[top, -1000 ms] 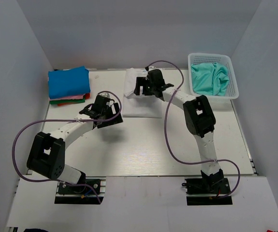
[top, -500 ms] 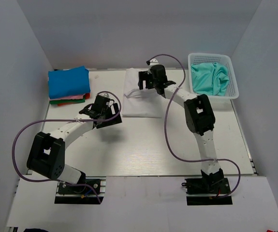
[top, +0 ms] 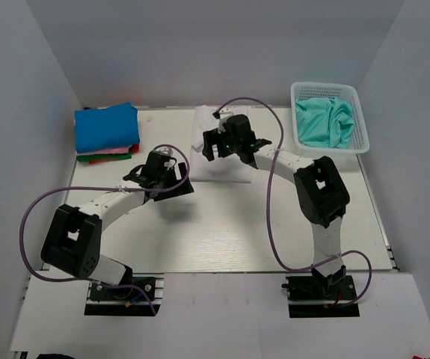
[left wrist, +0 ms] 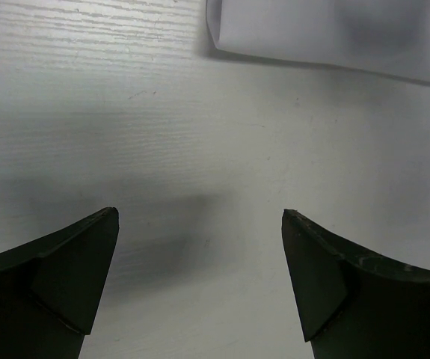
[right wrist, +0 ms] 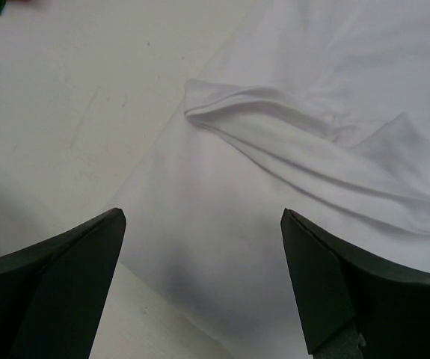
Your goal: Fold and stack the t-shirts
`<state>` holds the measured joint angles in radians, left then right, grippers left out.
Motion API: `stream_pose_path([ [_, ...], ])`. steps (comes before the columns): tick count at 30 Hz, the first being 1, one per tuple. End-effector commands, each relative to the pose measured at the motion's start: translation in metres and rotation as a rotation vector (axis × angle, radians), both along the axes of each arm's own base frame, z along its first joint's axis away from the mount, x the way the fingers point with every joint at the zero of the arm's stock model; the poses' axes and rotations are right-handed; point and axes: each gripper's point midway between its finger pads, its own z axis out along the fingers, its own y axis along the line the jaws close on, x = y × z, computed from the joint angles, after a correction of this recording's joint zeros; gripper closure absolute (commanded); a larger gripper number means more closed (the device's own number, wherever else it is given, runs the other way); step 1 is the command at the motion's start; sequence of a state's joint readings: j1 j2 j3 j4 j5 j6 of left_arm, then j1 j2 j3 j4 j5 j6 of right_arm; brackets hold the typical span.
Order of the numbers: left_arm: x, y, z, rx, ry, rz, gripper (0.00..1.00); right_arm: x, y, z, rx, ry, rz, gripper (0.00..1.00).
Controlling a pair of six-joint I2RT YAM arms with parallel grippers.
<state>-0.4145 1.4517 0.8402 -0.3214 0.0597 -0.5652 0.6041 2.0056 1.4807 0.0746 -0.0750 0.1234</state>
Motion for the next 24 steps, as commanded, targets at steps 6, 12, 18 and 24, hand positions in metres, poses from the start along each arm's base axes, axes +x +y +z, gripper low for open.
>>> stream_pose_path([
  [6,-0.014,0.009,0.024,-0.020,-0.079,0.014,0.00,0.019,0.028,-0.033,0.045,0.085,0.009,0.10],
  [12,-0.020,0.019,0.020,0.015,-0.064,0.035,0.00,0.055,0.038,-0.048,0.056,0.077,-0.049,0.10],
  [18,-0.019,0.020,0.028,0.015,-0.094,0.035,0.00,0.117,0.028,-0.012,0.148,-0.126,-0.272,0.10],
  [24,-0.020,0.026,0.034,0.034,-0.104,0.055,0.00,0.192,0.000,0.008,0.192,-0.313,-0.546,0.10],
])
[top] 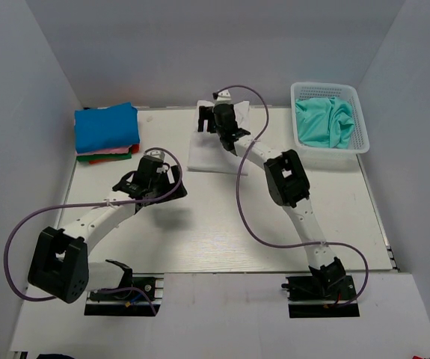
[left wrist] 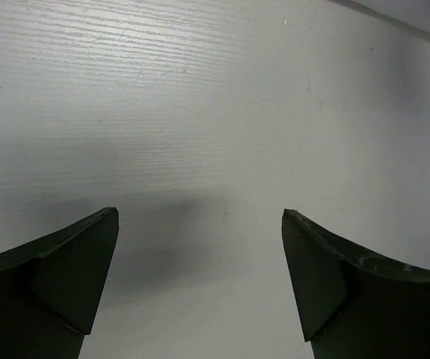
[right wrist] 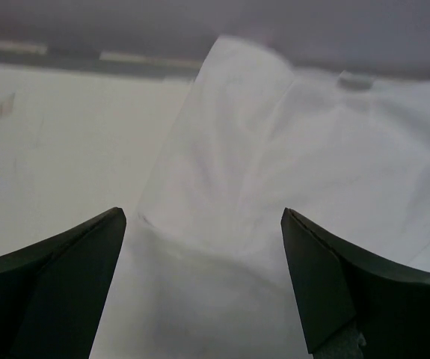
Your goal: Fold and stack the t-shirts
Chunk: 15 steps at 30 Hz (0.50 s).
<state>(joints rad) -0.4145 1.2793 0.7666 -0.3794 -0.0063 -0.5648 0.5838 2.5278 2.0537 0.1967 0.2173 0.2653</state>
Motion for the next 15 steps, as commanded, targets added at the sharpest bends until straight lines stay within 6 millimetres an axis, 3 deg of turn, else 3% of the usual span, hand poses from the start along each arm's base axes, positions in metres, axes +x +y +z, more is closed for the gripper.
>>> stream_pose_path([
  [1,0.000,0.005,0.016,0.005,-0.047,0.012,0.00,0.057,-0.036,0.052,0.079,-0.207,-0.233,0.10],
  [4,0.001,0.006,0.019,0.013,-0.061,0.011,0.00,0.068,-0.043,0.067,0.066,-0.259,-0.214,0.10],
  [5,0.003,0.005,0.022,0.009,-0.070,0.011,0.00,0.064,-0.040,0.095,0.073,-0.286,-0.162,0.10],
  [7,0.007,0.004,0.028,0.007,-0.090,0.005,0.00,0.053,-0.047,0.076,0.010,-0.231,-0.125,0.10],
  [8,0.010,0.003,0.029,0.006,-0.092,0.005,0.00,0.040,-0.049,0.135,0.033,-0.294,-0.093,0.10],
  [10,0.022,-0.002,0.039,-0.005,-0.138,-0.002,0.00,0.012,-0.056,0.122,-0.034,-0.213,-0.062,0.10],
  [11,0.024,-0.005,0.032,-0.005,-0.122,-0.009,0.00,0.000,-0.064,0.148,-0.017,-0.221,-0.067,0.10],
  [12,0.030,-0.007,0.035,-0.010,-0.133,-0.009,0.00,-0.016,-0.073,0.112,-0.018,-0.090,-0.082,0.10],
  [13,0.040,-0.009,0.041,-0.013,-0.150,-0.016,0.00,-0.035,-0.082,0.115,-0.021,-0.060,-0.081,0.10],
  [14,0.044,-0.013,0.041,-0.014,-0.147,-0.031,0.00,-0.046,-0.100,0.131,-0.012,-0.055,-0.138,0.10],
  [15,0.058,-0.010,0.041,0.010,-0.149,-0.012,0.00,-0.074,-0.120,0.097,-0.001,0.053,-0.210,0.10],
])
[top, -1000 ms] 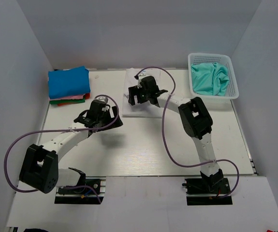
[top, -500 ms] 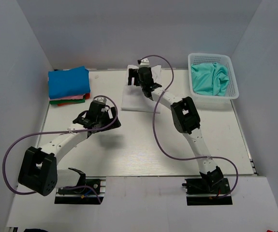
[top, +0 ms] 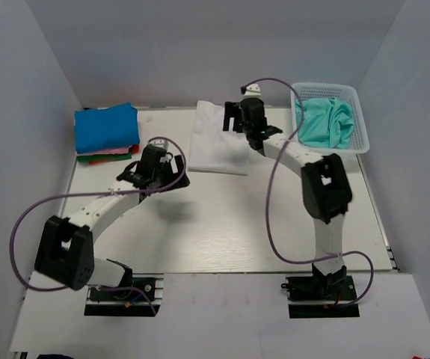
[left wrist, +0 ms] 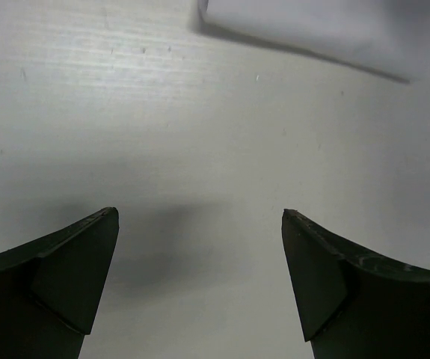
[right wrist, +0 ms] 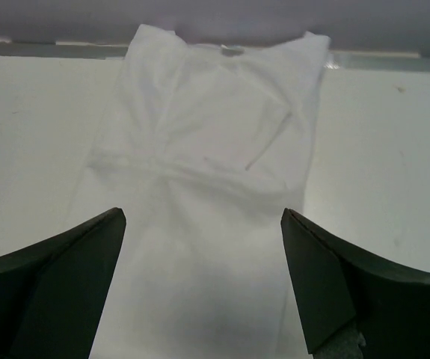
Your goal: Fold and stack the t-shirts
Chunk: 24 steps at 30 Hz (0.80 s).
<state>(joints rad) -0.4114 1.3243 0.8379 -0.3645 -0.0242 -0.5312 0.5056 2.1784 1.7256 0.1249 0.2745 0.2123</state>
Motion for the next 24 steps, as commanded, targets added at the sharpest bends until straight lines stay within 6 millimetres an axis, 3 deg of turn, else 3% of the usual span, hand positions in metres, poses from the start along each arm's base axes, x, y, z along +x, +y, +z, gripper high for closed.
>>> stream_pose_path([
  [1,0.041,-0.007,0.024,0.006,-0.086,0.004,0.00,-0.054,-0.034,0.031,0.093,0.049,-0.111,0.10],
  [2,0.046,-0.008,0.022,0.018,-0.082,-0.005,0.00,-0.073,-0.048,0.037,0.097,0.051,-0.128,0.10],
  [3,0.056,-0.015,0.019,0.011,-0.073,-0.015,0.00,-0.083,-0.050,0.029,0.133,0.089,-0.141,0.10],
  [4,0.062,-0.017,0.016,0.019,-0.070,-0.021,0.00,-0.103,-0.060,-0.005,0.098,0.171,-0.147,0.10],
  [5,0.068,-0.020,0.013,0.023,-0.061,-0.022,0.00,-0.113,-0.056,0.004,0.145,0.190,-0.121,0.10],
  [6,0.078,-0.024,0.019,0.018,-0.074,-0.021,0.00,-0.127,-0.059,-0.011,0.140,0.266,-0.127,0.10],
  [7,0.082,-0.028,0.003,0.024,-0.036,-0.031,0.00,-0.137,-0.060,-0.022,0.152,0.312,-0.131,0.10],
  [10,0.099,-0.034,-0.005,0.037,-0.027,-0.040,0.00,-0.159,-0.052,-0.041,0.169,0.431,-0.080,0.10],
  [14,0.119,-0.045,-0.020,0.041,0.003,-0.047,0.00,-0.167,-0.049,-0.065,0.165,0.517,-0.056,0.10],
  [15,0.120,-0.040,-0.035,0.059,0.032,-0.045,0.00,-0.168,-0.048,-0.076,0.161,0.547,-0.048,0.10],
  [16,0.122,-0.041,-0.037,0.060,0.035,-0.045,0.00,-0.167,-0.046,-0.079,0.158,0.553,-0.040,0.10],
  [20,0.128,-0.041,-0.050,0.077,0.040,-0.045,0.16,-0.160,-0.041,-0.093,0.168,0.590,-0.028,0.10],
  [24,0.131,-0.045,-0.063,0.069,0.056,-0.057,0.29,-0.157,-0.041,-0.109,0.164,0.619,-0.035,0.18],
])
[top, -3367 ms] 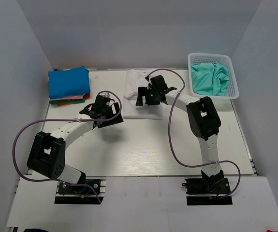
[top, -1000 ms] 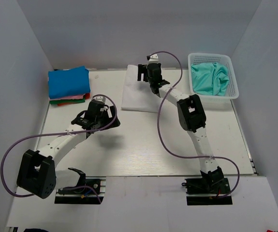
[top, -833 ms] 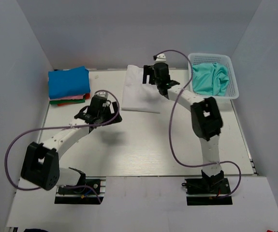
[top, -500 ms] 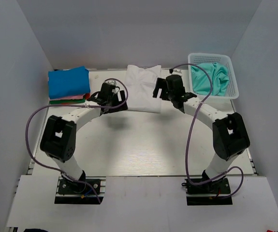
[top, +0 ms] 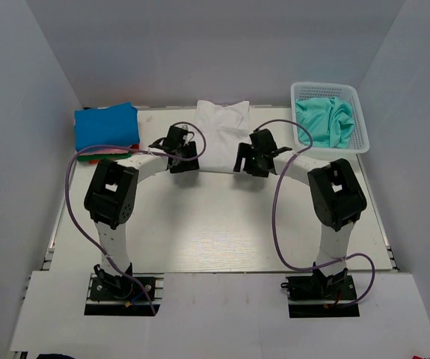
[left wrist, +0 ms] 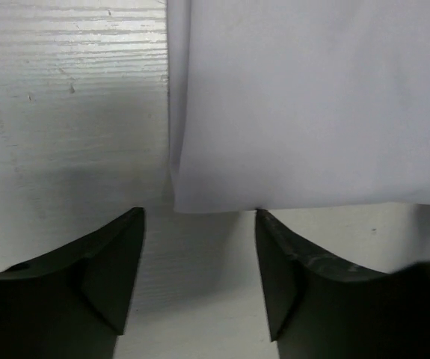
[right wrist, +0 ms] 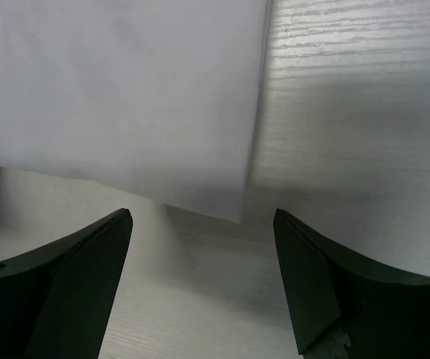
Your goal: Fold and stack the t-shirts
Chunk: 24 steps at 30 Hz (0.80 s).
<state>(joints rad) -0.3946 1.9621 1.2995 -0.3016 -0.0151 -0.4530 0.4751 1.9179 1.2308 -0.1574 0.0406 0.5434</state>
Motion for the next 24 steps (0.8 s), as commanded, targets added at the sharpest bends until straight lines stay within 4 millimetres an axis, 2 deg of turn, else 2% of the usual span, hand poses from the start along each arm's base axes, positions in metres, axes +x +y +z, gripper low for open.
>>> stream_pose_path([
  [1,0.015,-0.005,0.010,-0.016,-0.042,-0.017,0.33,0.009,0.003,-0.003,0.028,0.012,-0.006,0.19],
  [2,0.016,0.000,0.004,-0.011,-0.030,-0.008,0.35,0.009,0.004,-0.005,0.030,0.013,-0.005,0.21],
  [5,0.017,-0.003,0.003,-0.019,-0.026,-0.014,0.36,0.009,0.009,-0.009,0.063,0.030,0.005,0.24],
  [9,0.023,-0.002,0.006,-0.035,-0.048,-0.011,0.46,0.011,0.009,-0.009,0.072,0.024,0.008,0.33],
  [10,0.021,-0.006,0.005,-0.056,-0.045,-0.028,0.49,0.012,0.009,-0.008,0.074,0.020,0.009,0.39],
  [12,0.021,-0.005,0.005,-0.064,-0.042,-0.040,0.62,0.014,0.010,-0.009,0.088,0.017,0.010,0.51],
  [13,0.023,-0.006,0.005,-0.062,-0.039,-0.055,0.69,0.017,0.013,-0.007,0.099,-0.004,0.011,0.64],
  [14,0.023,-0.007,0.001,-0.058,-0.027,-0.055,0.80,0.014,0.014,-0.009,0.112,0.003,0.015,0.68],
  [16,0.025,-0.007,0.001,-0.059,-0.028,-0.055,0.94,0.016,0.014,-0.010,0.129,-0.008,0.007,0.84],
  [17,0.023,-0.008,0.000,-0.064,-0.017,-0.061,1.00,0.015,0.016,-0.010,0.133,-0.009,0.009,0.88],
  [19,0.022,-0.010,0.000,-0.065,-0.017,-0.078,1.00,0.012,0.015,-0.011,0.129,-0.003,0.011,1.00],
  [21,0.010,-0.005,-0.002,-0.060,-0.003,-0.077,1.00,0.010,0.017,0.000,0.143,-0.015,0.028,1.00],
  [22,0.004,-0.008,0.014,-0.063,-0.033,-0.085,1.00,0.004,0.017,0.007,0.146,-0.015,0.040,1.00],
  [23,0.000,-0.006,0.021,-0.075,-0.050,-0.078,1.00,-0.004,0.014,0.004,0.132,0.004,0.046,1.00],
  [24,-0.019,0.001,0.012,-0.047,-0.031,-0.072,1.00,-0.009,0.014,0.022,0.146,-0.019,0.056,1.00],
])
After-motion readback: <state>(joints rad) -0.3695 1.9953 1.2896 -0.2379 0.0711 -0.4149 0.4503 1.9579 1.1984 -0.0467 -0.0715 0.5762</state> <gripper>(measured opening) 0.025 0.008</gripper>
